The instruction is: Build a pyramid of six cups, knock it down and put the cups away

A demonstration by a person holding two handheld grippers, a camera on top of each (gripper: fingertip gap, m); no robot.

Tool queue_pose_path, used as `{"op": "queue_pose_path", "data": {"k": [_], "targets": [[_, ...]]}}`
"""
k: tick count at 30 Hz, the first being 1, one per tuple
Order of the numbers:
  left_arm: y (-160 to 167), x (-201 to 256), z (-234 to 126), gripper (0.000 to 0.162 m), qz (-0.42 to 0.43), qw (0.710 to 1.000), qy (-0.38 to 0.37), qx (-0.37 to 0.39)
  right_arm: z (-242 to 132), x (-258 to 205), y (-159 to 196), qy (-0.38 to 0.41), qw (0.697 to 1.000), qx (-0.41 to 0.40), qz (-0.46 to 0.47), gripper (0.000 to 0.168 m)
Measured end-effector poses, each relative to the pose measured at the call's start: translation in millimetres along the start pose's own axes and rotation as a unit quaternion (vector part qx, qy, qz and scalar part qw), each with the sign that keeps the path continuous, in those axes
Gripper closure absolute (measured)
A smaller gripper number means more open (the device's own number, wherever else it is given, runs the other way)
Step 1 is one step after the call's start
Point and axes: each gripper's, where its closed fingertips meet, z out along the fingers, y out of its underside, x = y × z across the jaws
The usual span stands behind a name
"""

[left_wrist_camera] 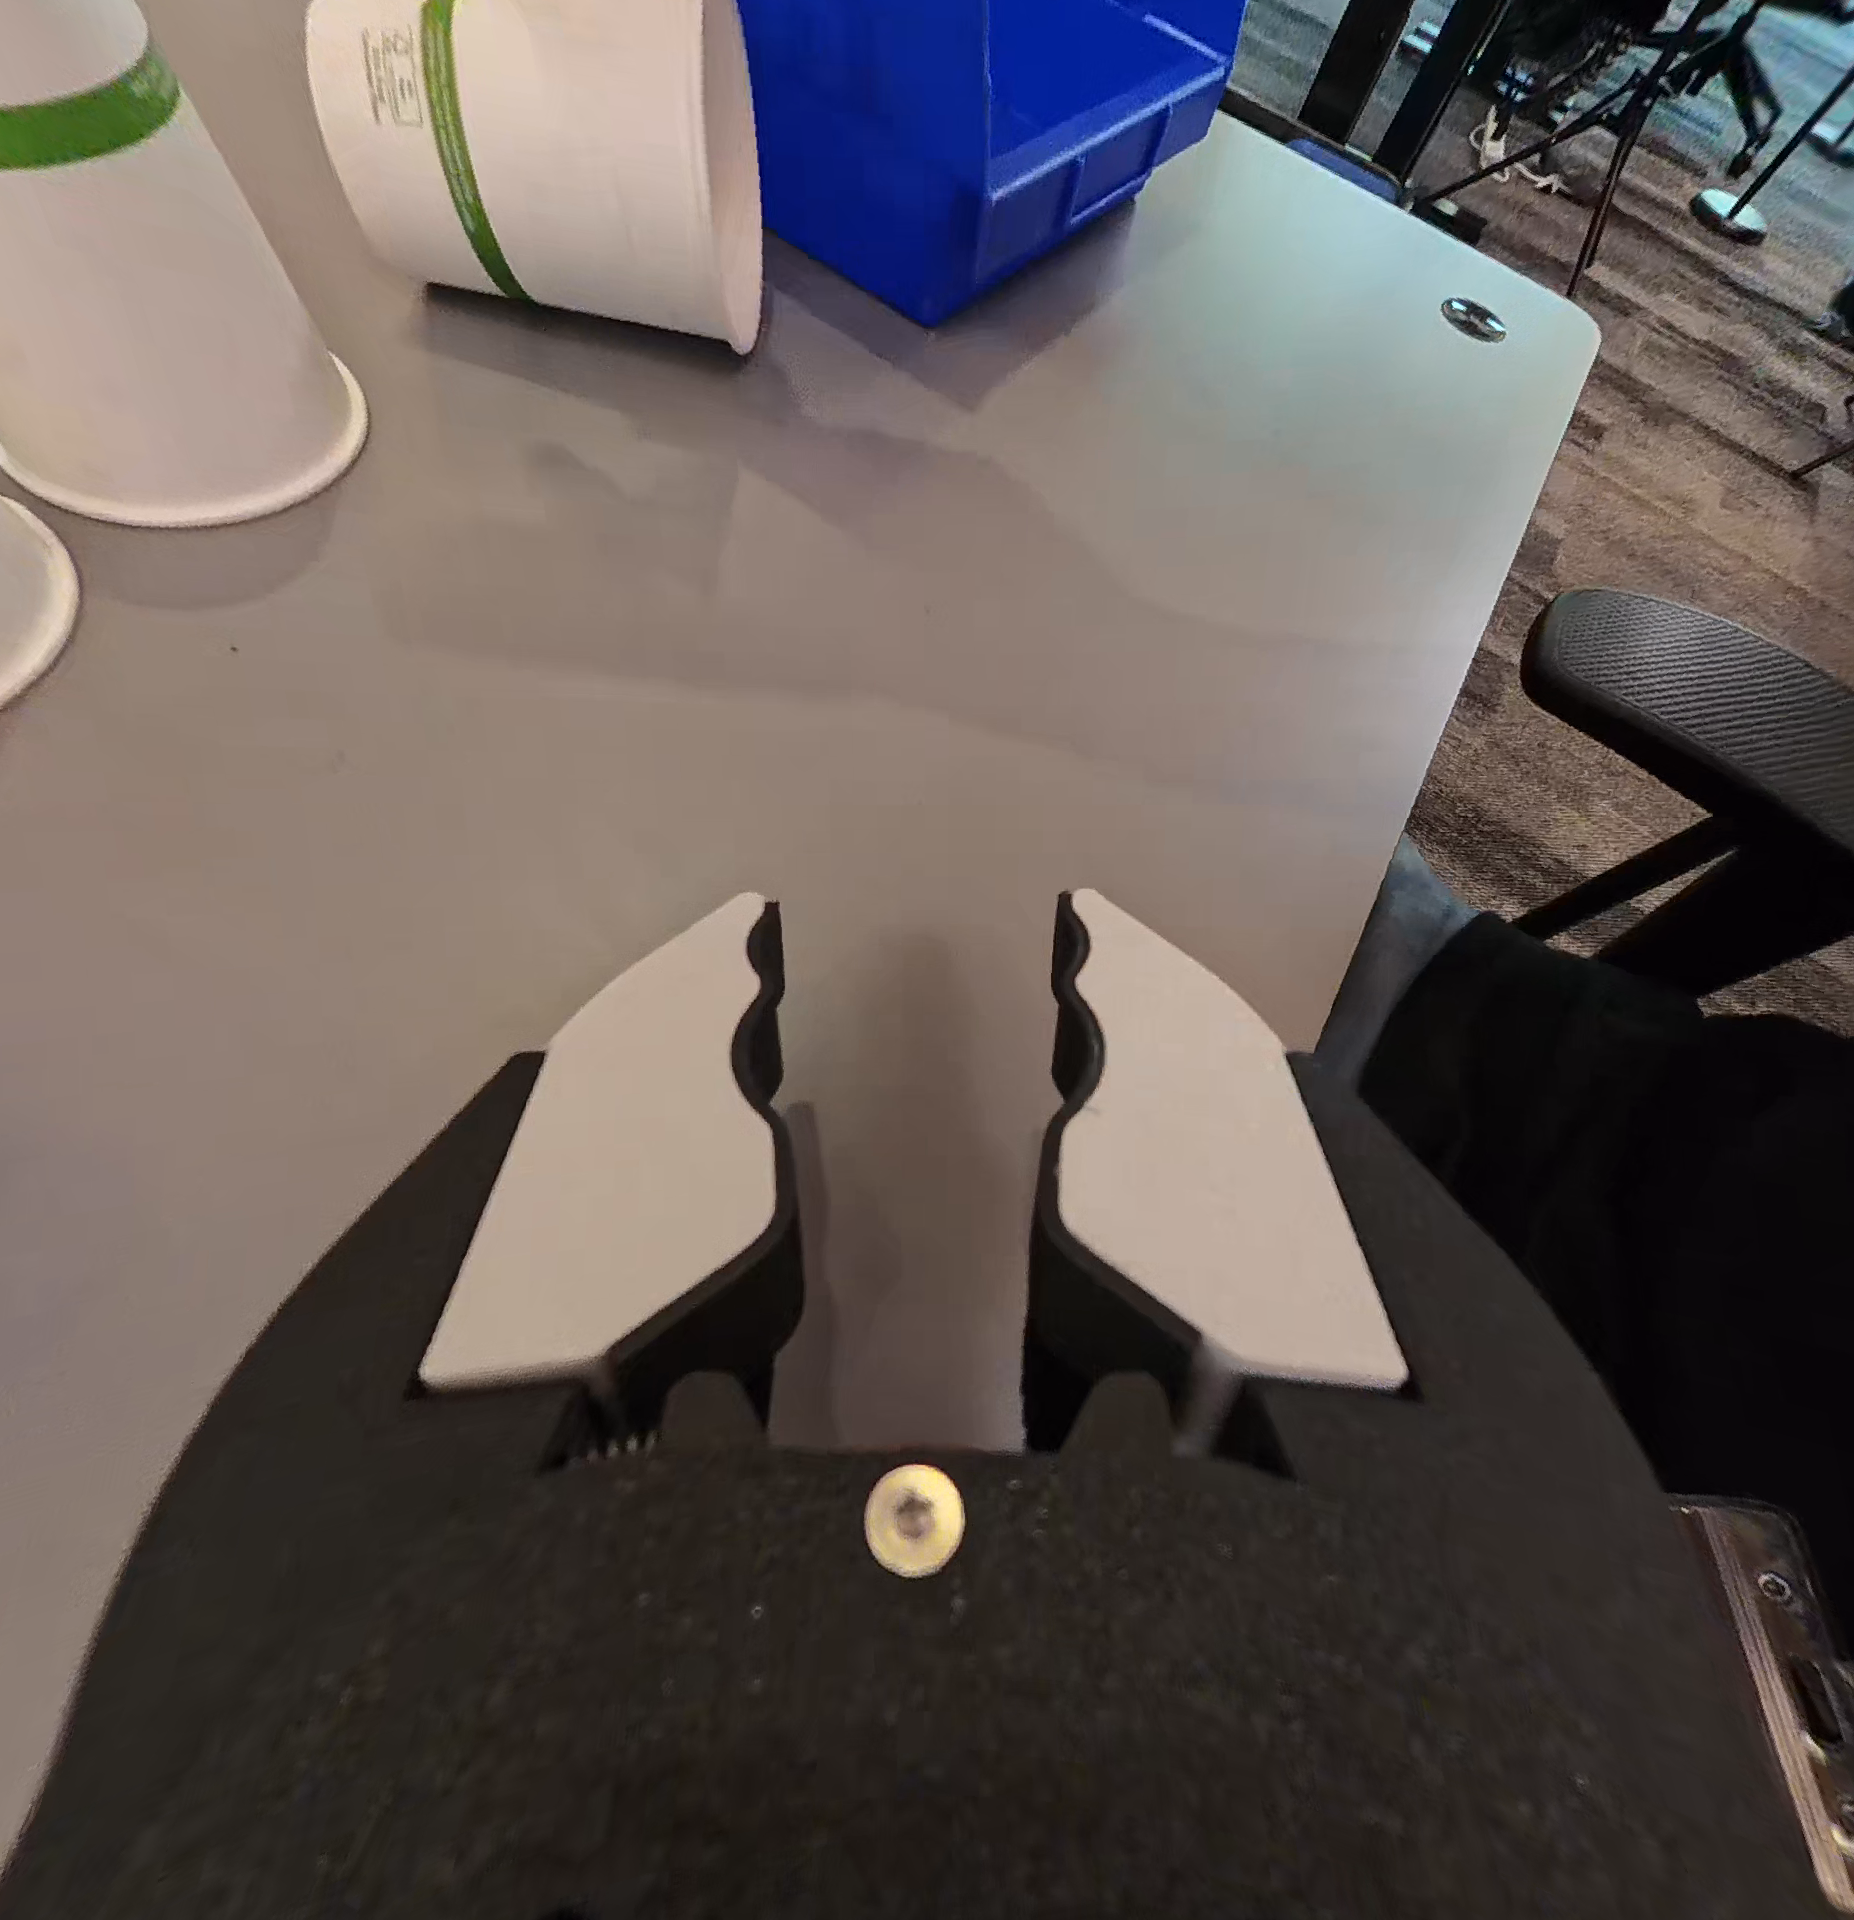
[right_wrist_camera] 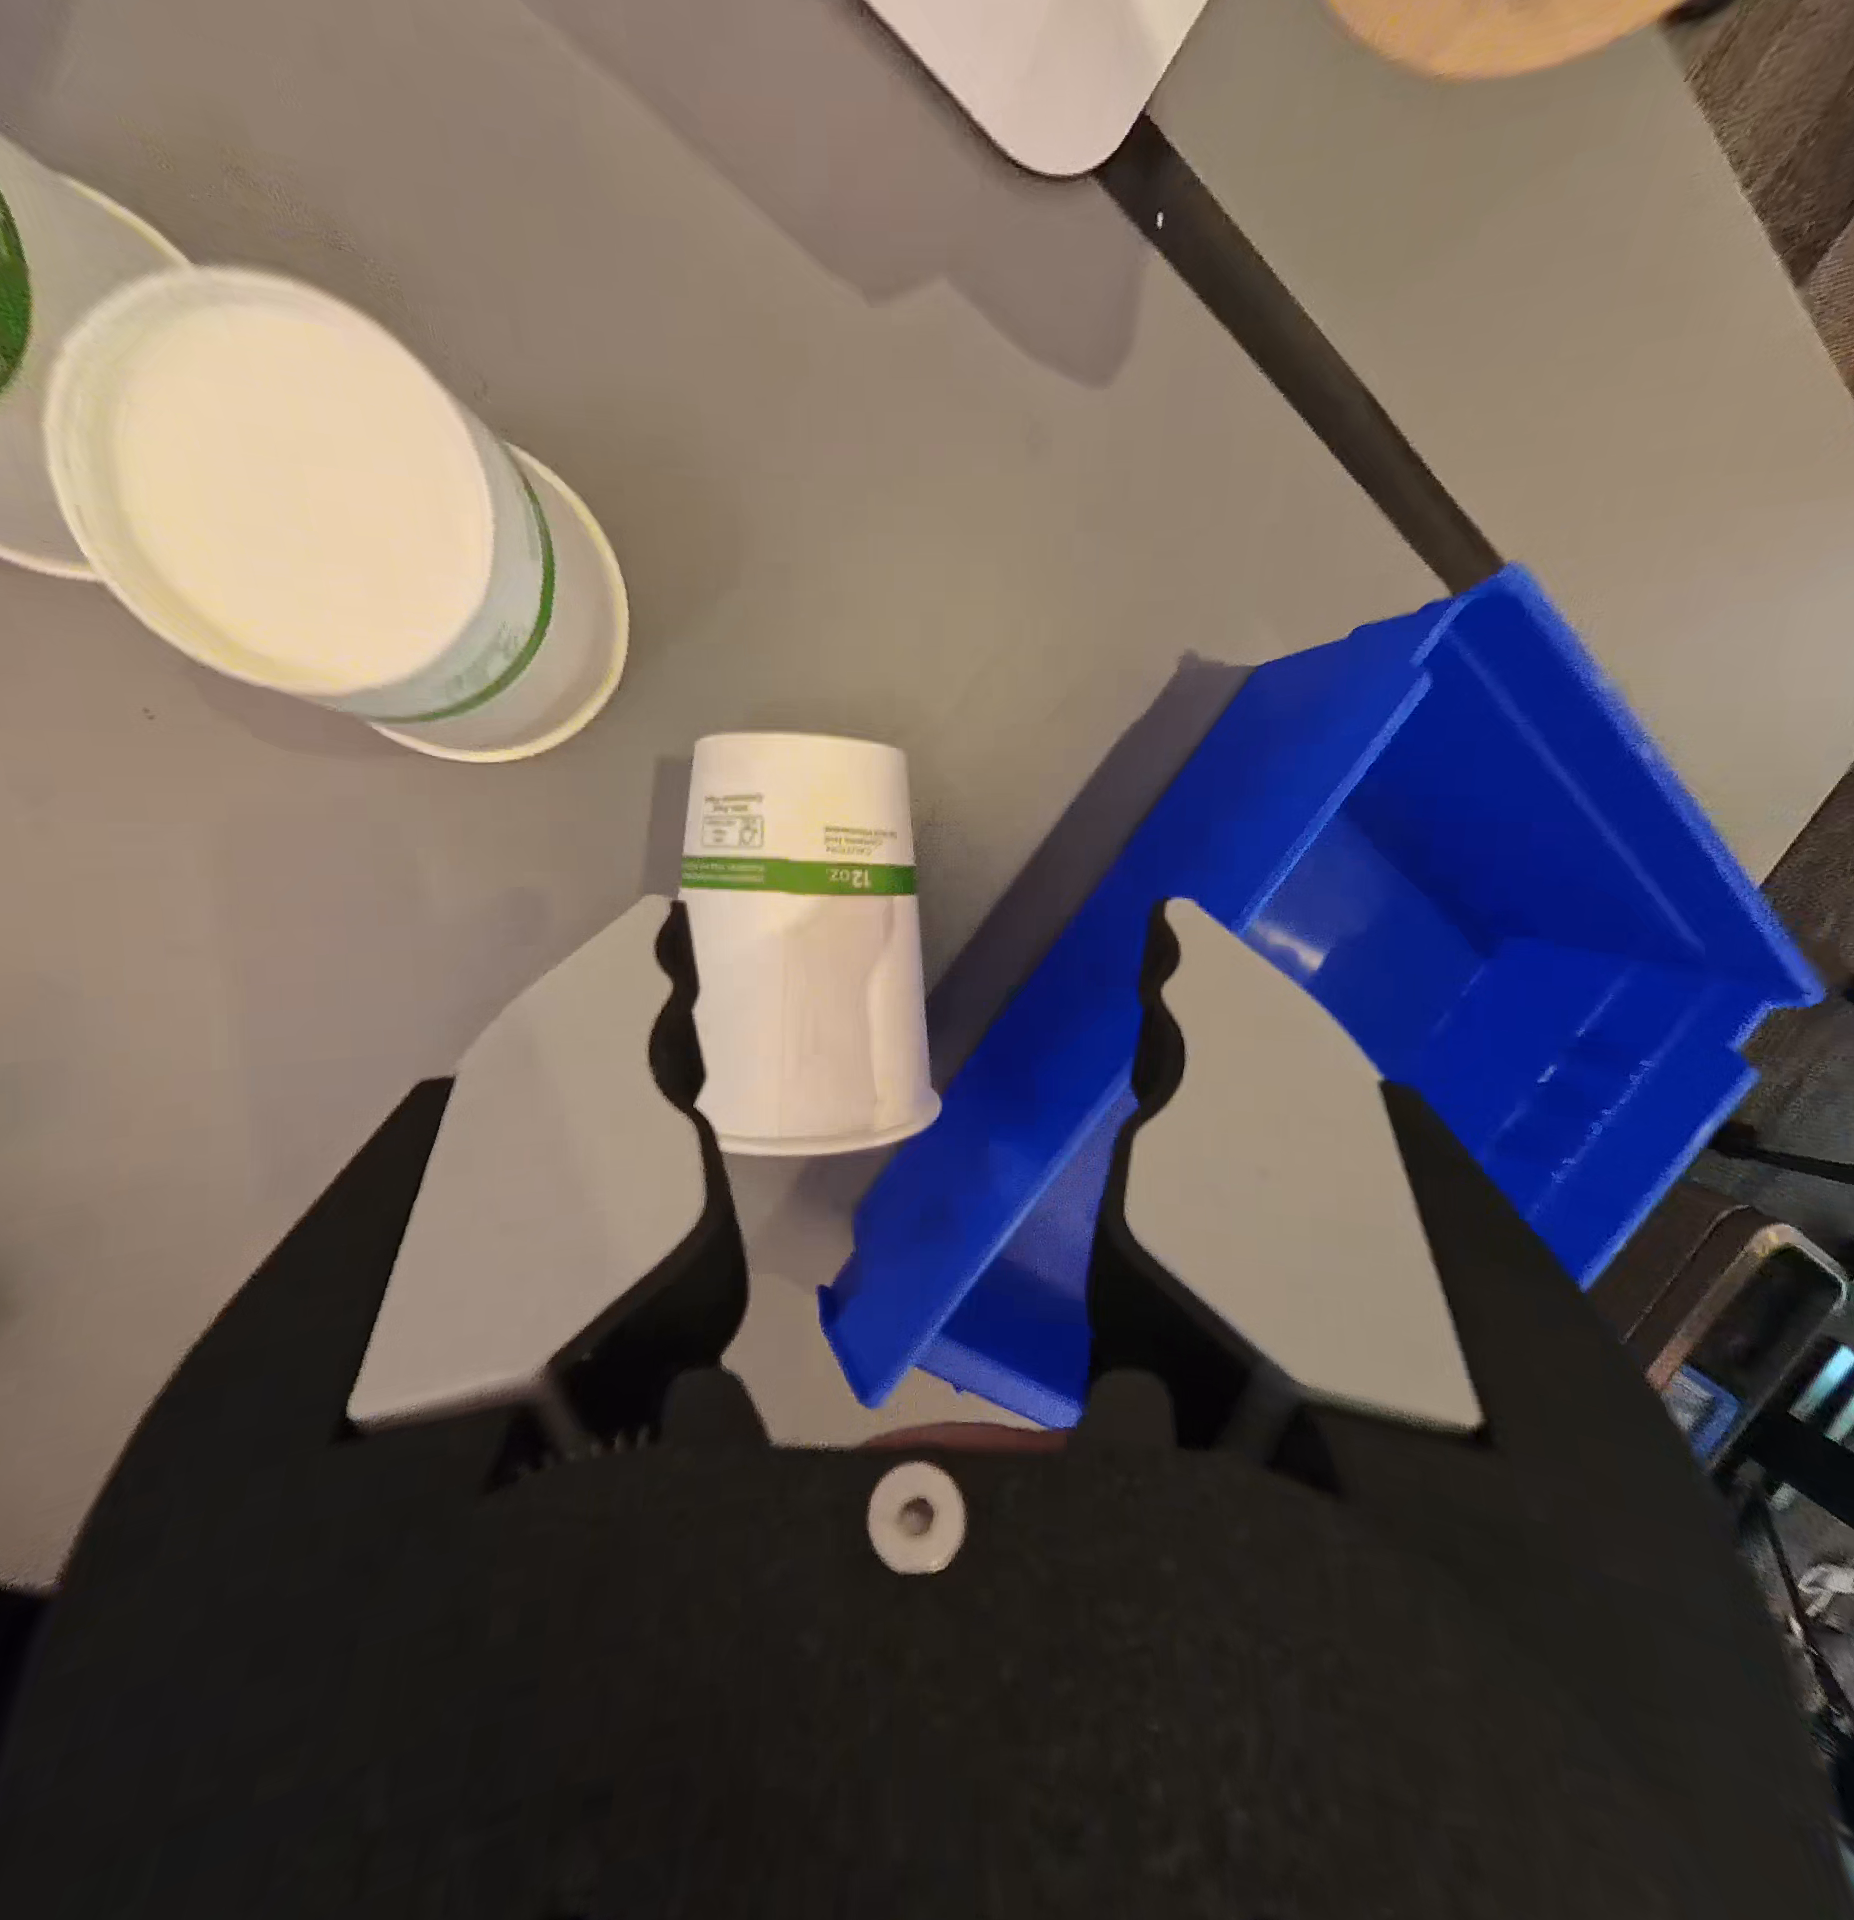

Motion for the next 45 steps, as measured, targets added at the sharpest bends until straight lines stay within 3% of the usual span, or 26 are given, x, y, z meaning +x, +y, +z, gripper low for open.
{"op": "queue_pose_path", "data": {"k": [3, 6, 9, 14, 16, 19, 22, 27, 31, 35, 38, 45], "targets": [[4, 1, 2, 0.113, 0.003, 1.000, 0.002, -0.011, 11, 3, -10, -0.026, 0.998, -0.061, 0.000, 0.086], [8, 2, 3, 0.113, 0.009, 1.000, 0.003, -0.018, 42, -16, -1, -0.072, 0.989, -0.130, 0.006, 0.085], [11, 4, 2, 0.113, 0.015, 1.000, 0.004, -0.025, 70, -24, 11, -0.067, 0.982, -0.178, 0.000, 0.082], [14, 5, 2, 0.112, 0.032, 0.999, 0.000, -0.035, 99, -23, 19, -0.041, 0.978, -0.202, -0.002, 0.088], [15, 6, 3, 0.112, 0.037, 0.999, 0.001, -0.038, 106, -23, 20, -0.031, 0.979, -0.203, -0.008, 0.102], [17, 7, 6, 0.112, 0.042, 0.998, 0.002, -0.045, 104, -17, 18, -0.020, 0.978, -0.205, -0.017, 0.104], [19, 6, 6, 0.112, 0.047, 0.998, 0.000, -0.048, 84, -4, -8, -0.008, 0.991, -0.136, -0.004, 0.104], [19, 3, 5, 0.112, 0.041, 0.998, -0.001, -0.048, 34, 4, -61, -0.017, 0.995, 0.080, 0.053, 0.105], [20, 0, 5, 0.112, 0.039, 0.998, -0.002, -0.049, 29, -11, -55, -0.023, 0.974, 0.205, 0.093, 0.105], [21, 0, 6, 0.112, 0.037, 0.998, -0.001, -0.050, 32, -14, -43, -0.004, 0.930, 0.339, 0.142, 0.104], [21, 1, 8, 0.112, 0.038, 0.998, -0.001, -0.052, 41, -15, -31, 0.007, 0.911, 0.378, 0.167, 0.104], [23, 1, 10, 0.112, 0.037, 0.998, -0.002, -0.055, 44, -22, -6, 0.011, 0.909, 0.381, 0.170, 0.104]]}}
